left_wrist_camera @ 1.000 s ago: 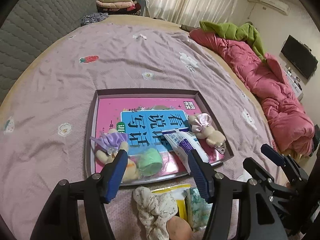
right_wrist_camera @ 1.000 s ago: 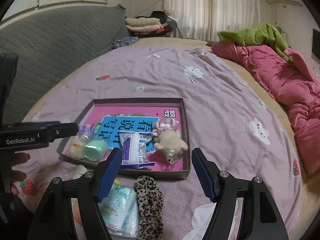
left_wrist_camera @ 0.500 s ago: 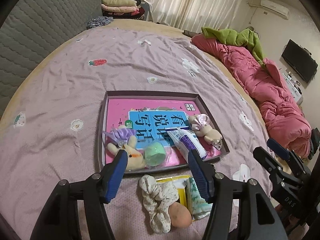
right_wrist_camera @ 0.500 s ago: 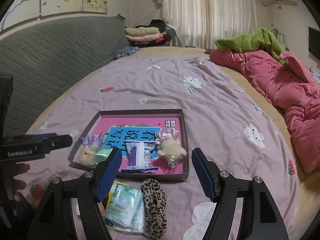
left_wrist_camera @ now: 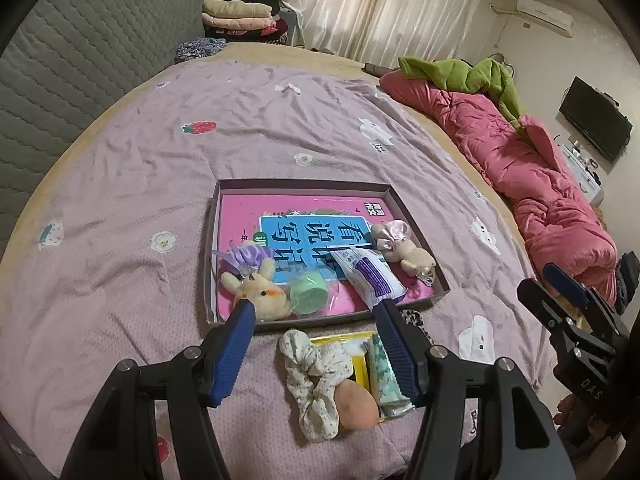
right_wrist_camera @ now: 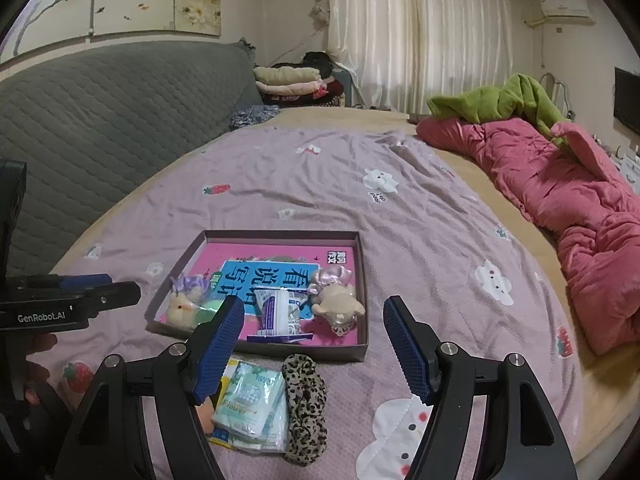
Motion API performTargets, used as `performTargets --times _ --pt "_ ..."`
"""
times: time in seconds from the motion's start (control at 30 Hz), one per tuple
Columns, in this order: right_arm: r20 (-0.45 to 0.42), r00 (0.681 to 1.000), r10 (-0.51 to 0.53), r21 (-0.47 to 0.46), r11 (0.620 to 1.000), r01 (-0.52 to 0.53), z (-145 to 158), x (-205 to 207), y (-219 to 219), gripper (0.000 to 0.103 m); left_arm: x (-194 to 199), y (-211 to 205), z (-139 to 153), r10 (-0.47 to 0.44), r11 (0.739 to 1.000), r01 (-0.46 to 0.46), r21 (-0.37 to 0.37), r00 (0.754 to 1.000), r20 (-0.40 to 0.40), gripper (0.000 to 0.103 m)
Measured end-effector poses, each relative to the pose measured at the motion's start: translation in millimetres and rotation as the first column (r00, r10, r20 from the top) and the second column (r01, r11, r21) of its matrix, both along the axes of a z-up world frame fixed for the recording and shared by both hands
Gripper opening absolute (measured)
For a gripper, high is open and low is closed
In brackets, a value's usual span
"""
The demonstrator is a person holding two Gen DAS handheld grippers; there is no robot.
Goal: Organize soft objects
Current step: 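Open left tool releasing the green ball and withdraw both tools from the tray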
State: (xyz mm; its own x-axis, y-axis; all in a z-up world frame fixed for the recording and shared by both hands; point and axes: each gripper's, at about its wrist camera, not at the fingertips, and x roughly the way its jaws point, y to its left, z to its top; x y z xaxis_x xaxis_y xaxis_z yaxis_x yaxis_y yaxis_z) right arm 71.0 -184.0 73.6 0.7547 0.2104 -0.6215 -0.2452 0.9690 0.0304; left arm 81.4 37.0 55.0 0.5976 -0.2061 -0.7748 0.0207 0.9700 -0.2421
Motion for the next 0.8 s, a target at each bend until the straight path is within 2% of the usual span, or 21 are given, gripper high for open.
performTargets --times 0.4,0.8 --pt "-0.015 0.999 0.030 -0.009 0.999 -0.031 -4 -19 3 0.074 -19 -5 -8 -0.014 1.000 0.014 0.008 1.000 -0.021 0.062" --pt "-0.058 0.997 0.055 -0.023 0.998 -0.056 -25 -36 2 0.074 -41 -12 -37 -0.030 0.999 0.033 0.031 0.996 -0.086 0.062"
